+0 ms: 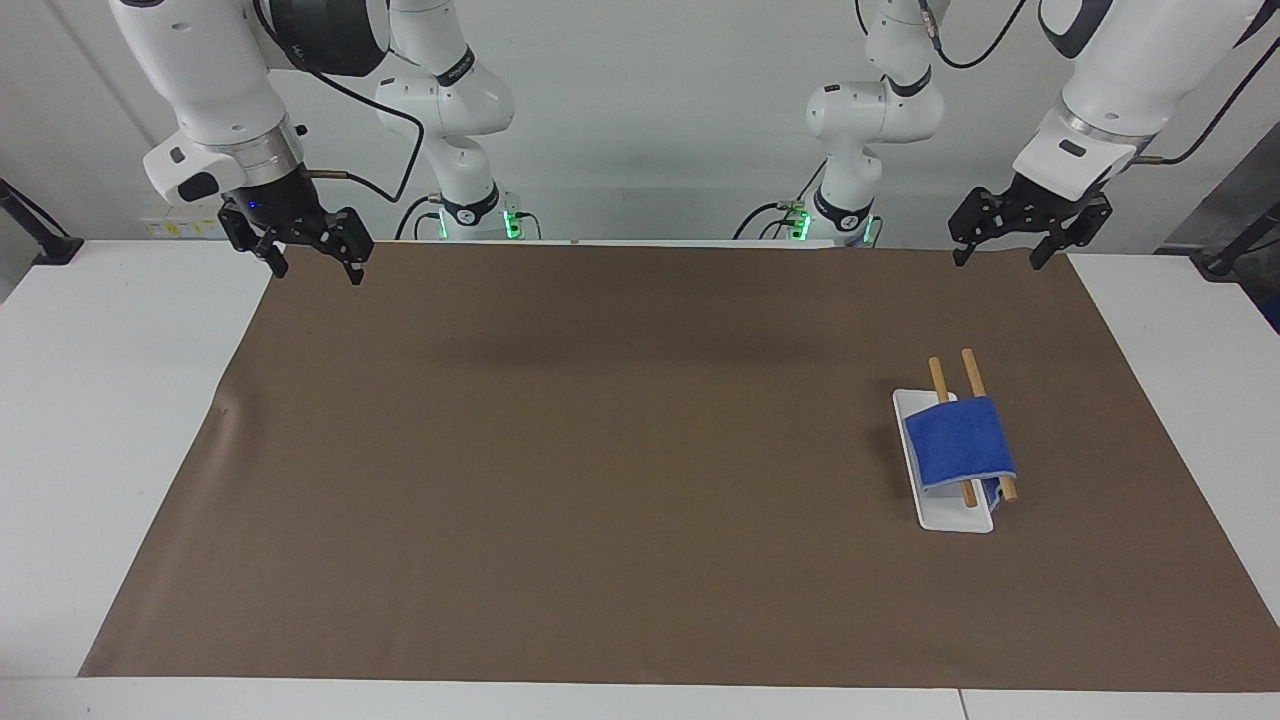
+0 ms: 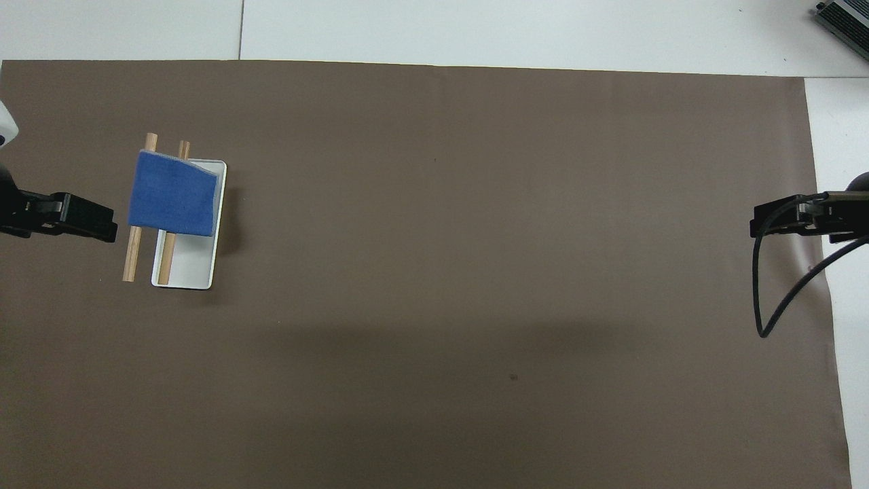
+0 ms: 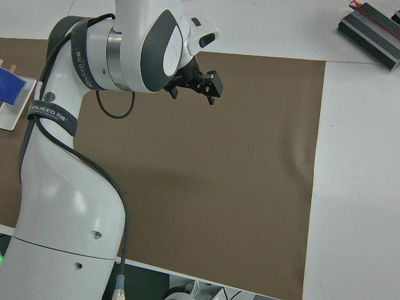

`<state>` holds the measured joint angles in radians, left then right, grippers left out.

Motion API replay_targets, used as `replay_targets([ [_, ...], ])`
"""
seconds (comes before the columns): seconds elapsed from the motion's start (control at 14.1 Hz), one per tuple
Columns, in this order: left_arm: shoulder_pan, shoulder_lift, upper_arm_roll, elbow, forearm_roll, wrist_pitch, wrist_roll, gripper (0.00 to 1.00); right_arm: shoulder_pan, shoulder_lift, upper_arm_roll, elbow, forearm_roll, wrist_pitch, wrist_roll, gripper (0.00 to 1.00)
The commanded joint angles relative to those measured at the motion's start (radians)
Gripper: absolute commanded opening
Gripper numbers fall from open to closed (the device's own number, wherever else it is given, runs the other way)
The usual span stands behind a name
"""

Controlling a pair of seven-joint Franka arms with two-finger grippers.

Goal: Right arm passes towel to left arm to hang

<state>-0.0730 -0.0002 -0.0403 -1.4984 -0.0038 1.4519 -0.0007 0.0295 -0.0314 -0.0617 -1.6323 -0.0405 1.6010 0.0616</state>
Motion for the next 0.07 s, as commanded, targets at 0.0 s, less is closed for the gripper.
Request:
replay_targets([
  [0.0,-0.004,-0.012,0.002,0.000,0.005,-0.019,0.014,1.00,-0.013,-0.024,0.008,-0.023,0.013,-0.006,0.012,1.00],
])
